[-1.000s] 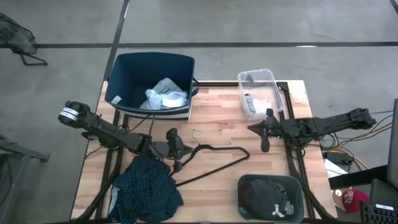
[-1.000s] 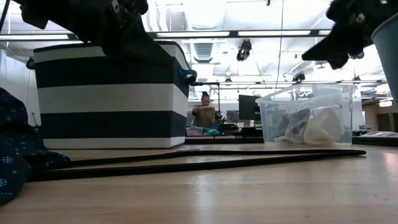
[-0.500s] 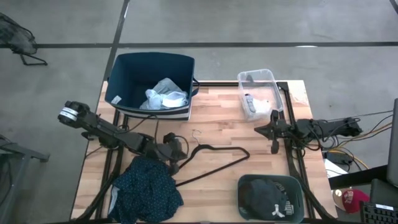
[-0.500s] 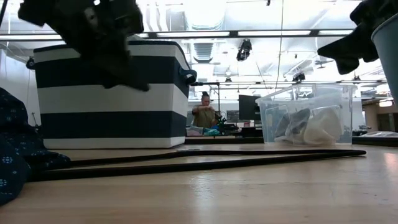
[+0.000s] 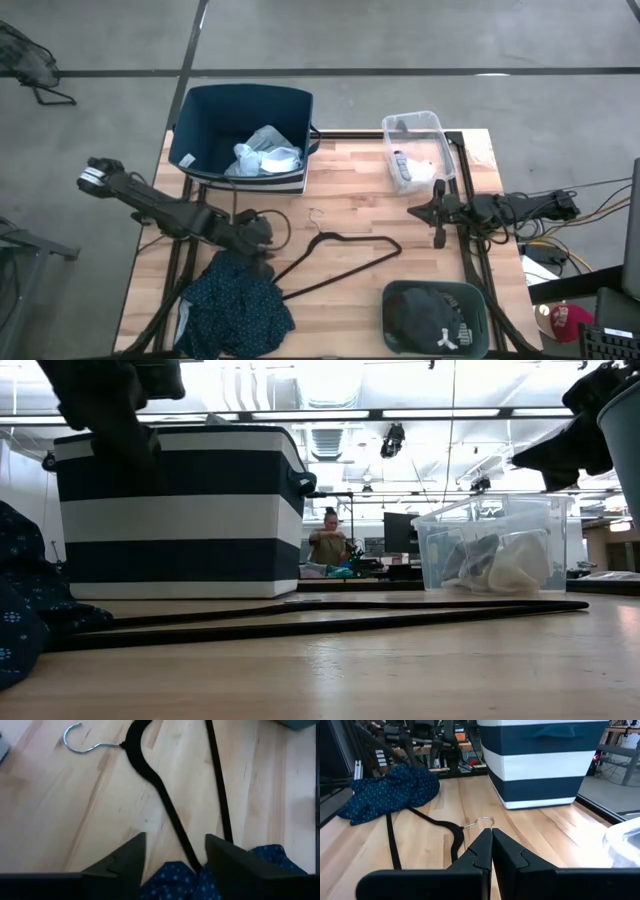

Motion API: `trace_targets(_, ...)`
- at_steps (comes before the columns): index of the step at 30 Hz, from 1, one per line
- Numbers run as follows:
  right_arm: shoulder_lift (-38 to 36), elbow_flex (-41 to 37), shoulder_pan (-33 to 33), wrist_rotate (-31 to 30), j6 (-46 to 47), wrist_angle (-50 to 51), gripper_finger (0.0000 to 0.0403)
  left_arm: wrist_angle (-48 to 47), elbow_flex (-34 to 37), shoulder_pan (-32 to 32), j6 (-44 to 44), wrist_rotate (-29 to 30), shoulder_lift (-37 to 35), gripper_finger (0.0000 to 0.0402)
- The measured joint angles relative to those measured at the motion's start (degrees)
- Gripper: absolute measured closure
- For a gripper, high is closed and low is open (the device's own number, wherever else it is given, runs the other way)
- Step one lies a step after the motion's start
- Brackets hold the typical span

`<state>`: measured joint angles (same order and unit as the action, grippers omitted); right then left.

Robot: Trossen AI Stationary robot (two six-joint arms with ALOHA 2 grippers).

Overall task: Pick & Place Cloths
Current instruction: Put the blue patterned polo shirt into the laundry bin

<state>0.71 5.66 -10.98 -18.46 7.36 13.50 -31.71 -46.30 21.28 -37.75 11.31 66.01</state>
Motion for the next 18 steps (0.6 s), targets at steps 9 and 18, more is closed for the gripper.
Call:
trace_targets(9,1.0,-0.12,0.0,-0.02,0.1,-0.05,0.0394,-12.2,0.65,0.31,-5.26,-7.89,-4.96,0.0059)
trace_targets(18,0.92,-0.12,0.0,-0.04,0.1,-0.11,0.0394,-15.98,3.33,9.05,-21.36,-13.77,-4.04,0.0039)
